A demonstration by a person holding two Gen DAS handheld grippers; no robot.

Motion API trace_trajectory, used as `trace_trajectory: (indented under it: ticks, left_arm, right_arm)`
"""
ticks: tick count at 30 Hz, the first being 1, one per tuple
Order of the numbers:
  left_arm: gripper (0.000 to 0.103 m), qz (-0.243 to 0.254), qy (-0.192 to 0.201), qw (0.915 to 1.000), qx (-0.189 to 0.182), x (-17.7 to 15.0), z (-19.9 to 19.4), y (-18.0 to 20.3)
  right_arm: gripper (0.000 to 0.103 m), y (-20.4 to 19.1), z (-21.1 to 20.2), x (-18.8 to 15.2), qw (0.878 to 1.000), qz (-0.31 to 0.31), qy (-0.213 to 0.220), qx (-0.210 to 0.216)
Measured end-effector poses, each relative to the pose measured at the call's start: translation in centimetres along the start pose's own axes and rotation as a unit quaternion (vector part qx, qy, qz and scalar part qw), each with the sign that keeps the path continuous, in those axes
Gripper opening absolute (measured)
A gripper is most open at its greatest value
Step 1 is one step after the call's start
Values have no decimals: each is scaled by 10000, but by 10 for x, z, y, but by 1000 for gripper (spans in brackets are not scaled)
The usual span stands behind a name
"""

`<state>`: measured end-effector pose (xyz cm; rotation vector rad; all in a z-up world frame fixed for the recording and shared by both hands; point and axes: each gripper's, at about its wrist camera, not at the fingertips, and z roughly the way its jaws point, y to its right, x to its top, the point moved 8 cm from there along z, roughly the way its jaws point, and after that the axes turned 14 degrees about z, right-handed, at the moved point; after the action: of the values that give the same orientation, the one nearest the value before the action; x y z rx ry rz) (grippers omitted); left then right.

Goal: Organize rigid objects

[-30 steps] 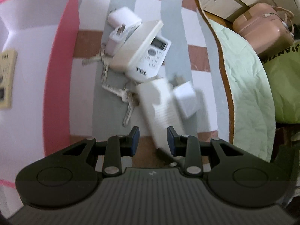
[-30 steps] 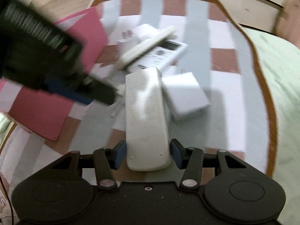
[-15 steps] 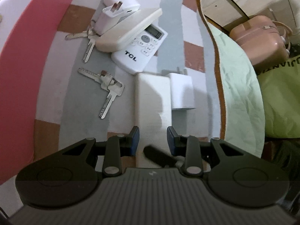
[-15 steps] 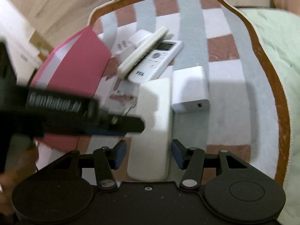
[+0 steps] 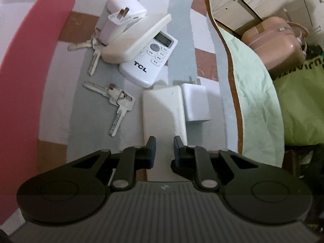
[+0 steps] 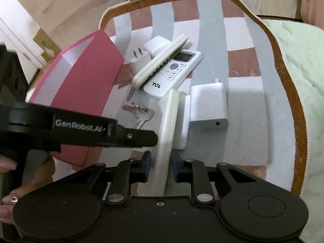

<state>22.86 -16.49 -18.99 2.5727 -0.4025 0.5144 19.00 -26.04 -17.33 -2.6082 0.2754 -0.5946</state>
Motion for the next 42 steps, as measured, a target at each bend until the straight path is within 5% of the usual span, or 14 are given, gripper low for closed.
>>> trace_trajectory:
  ticks: [6,16,19,24,29,32,34,42]
  left_arm:
    - [37,34,-13,9996,274,-3,-9,-12]
    - [40,63,126,9995,295,-4,-25,-20]
    - [41,154,155,9996,163,-3,-29,-12]
    - [34,342,94,9983,461,-7,-26,-12]
    - [31,590,-177,9951,775,-15,-24,-16]
    - [31,591,-247,9945,831,-19,-24,-16]
    - [33,596,-376,9941,824,-21,-21,-15]
    - [35,339,-290,9970,631,-23,-11,-18]
  right_arm:
    - [24,-23,-1,-6,9969,-523,182,-559]
    - [22,-51,1,-13,9849,-1199,294,-1217]
    - [22,-56,1,-15,9863,-1159,260,-1141]
    - [16,-76,6,-28,9866,-1401,111,-829]
    - [19,-65,10,-32,9983,-527,-185,-140]
    - [32,-52,8,-29,9996,-192,-169,87]
    - [50,-44,7,-30,9998,-166,-70,121]
    - [52,-18,13,-31,10000,-8,-13,-37]
